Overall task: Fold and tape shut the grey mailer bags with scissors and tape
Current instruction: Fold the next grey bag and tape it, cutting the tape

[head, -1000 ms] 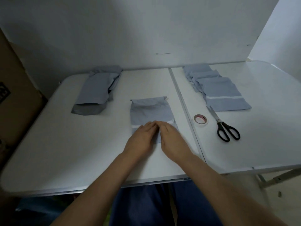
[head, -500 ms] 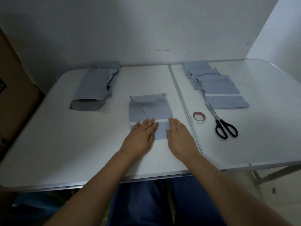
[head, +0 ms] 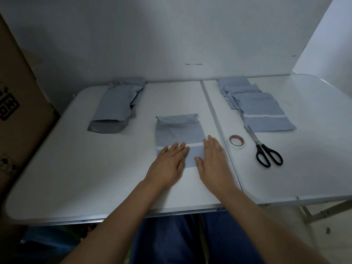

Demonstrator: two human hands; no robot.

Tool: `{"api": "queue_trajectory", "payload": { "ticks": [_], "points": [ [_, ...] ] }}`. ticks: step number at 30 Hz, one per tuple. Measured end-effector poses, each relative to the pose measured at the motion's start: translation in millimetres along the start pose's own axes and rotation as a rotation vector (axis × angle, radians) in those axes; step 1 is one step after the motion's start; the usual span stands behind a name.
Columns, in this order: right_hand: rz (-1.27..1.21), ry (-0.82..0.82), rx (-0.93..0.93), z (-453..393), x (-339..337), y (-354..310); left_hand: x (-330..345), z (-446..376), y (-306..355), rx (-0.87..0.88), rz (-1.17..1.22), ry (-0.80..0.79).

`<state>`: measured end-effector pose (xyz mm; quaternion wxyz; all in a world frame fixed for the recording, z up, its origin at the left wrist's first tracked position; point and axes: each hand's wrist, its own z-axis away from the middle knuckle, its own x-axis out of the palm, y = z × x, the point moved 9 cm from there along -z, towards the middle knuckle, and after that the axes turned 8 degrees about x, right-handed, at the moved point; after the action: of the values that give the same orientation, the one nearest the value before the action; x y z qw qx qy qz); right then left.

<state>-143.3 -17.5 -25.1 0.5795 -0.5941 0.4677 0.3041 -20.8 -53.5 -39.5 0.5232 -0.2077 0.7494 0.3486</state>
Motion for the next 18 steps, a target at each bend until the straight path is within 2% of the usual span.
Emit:
{"api": "queue_trajectory", "payload": {
  "ticks": [2,4,12,18],
  "points": [
    [0.045,-0.05,-0.125,1,11,-25,0,0,1,0.008,0.012,-0.007],
    [0.048,-0.085,-0.167,3,21,-38,2,1,1,0.008,0.03,-0.031],
    [0.075,-0.113,-0.08,5,32,-32,4,1,-2,-0.007,-0.009,-0.076],
    [0.052,-0.144,-0.083,3,35,-30,0,4,-3,-0.048,-0.05,-0.109]
  ]
}}
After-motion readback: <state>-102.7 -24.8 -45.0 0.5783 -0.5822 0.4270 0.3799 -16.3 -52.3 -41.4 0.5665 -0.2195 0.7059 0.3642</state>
